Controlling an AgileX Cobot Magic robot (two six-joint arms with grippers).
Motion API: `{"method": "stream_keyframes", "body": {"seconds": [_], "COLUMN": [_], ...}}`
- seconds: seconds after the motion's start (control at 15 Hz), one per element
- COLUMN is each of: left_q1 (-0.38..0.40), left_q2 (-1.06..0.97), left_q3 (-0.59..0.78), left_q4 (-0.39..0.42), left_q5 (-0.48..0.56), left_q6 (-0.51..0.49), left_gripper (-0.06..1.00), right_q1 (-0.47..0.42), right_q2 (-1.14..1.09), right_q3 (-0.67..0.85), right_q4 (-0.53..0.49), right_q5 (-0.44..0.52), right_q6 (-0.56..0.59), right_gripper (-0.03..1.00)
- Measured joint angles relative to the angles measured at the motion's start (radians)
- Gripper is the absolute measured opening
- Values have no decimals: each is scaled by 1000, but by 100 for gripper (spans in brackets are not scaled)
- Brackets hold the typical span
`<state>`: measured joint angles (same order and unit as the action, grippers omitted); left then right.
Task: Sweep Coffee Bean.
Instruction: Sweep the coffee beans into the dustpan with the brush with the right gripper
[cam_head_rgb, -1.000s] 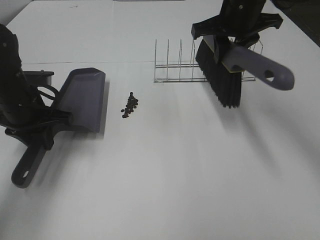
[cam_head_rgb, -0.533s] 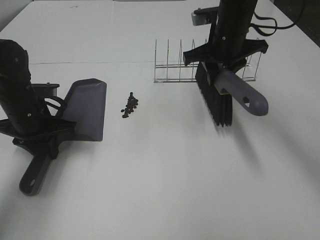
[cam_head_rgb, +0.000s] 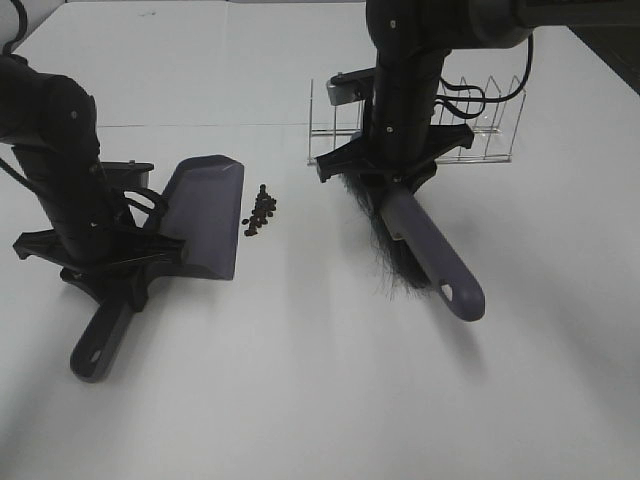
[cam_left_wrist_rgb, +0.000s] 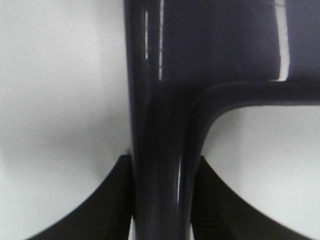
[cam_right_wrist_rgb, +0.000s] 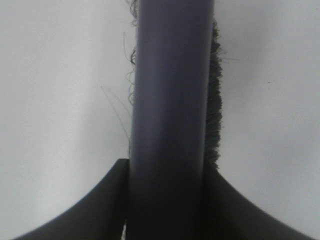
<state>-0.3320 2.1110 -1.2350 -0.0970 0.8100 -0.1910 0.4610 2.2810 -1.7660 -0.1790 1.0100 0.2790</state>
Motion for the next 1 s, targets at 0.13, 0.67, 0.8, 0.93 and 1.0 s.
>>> {"method": "stream_keyframes", "body": {"seconds": [0.13, 0.67, 0.8, 0.93, 1.0], "left_q1": [0, 0, 0, 0, 0], "left_q2": [0, 0, 0, 0, 0], "left_q3": [-2, -2, -2, -2, -2], "left_q4": [-1, -2, -2, -2, -2], "left_q5": [0, 0, 1, 1, 1], "left_q6": [0, 0, 0, 0, 0], "left_gripper": [27, 27, 27, 27, 27], "right_q1": [29, 150, 161, 169, 169], "right_q2": [10, 118, 147, 144, 135], "right_q3": [0, -244, -316, -375, -404], "right_q4": [8, 250, 269, 239, 195], "right_q5": [-20, 15, 65, 107, 130], "right_q6": [0, -65, -88, -86, -79], "right_gripper": [28, 28, 28, 28, 28]}}
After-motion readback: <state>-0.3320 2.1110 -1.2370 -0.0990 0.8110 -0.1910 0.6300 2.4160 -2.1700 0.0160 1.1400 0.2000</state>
